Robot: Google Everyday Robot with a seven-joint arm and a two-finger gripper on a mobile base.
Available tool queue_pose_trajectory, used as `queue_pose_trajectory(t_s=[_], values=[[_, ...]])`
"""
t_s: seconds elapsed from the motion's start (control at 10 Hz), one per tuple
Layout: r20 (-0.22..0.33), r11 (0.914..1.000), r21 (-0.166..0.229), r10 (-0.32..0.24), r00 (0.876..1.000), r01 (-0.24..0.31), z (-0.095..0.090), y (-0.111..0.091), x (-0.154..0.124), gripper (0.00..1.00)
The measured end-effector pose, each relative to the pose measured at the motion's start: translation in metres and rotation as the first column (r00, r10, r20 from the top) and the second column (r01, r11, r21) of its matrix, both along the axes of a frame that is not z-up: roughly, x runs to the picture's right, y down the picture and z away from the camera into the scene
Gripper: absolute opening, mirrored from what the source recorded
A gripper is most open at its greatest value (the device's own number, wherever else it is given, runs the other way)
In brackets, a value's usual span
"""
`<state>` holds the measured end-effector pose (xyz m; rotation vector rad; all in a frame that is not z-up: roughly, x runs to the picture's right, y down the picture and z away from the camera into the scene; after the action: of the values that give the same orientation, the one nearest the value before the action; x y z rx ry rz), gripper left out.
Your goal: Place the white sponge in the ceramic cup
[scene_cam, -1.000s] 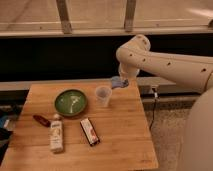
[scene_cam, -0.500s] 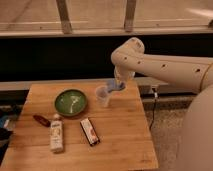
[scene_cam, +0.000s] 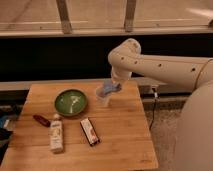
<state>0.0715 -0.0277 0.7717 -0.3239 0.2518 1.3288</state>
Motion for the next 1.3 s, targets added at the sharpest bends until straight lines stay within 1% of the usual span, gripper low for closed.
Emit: queue_pose_trajectory(t_s=[0.2,0.4,0.8,1.0,1.3], values=[[0.014,0.9995,-0.020,-0.022,1.000,0.023,0.007,0.006,-0.012,0.00],[0.020,0.9989,-0.033,-0.032,0.999,0.032,0.012,0.008,-0.017,0.00],[0.015,0.9978,-0.057,-0.034,0.999,0.035,0.022,0.011,-0.018,0.00],[0.021,0.9969,-0.073,-0.027,0.999,0.029,0.025,0.012,-0.015,0.04],[0.021,0.9969,-0.073,-0.027,0.999,0.029,0.025,0.012,-0.015,0.04]])
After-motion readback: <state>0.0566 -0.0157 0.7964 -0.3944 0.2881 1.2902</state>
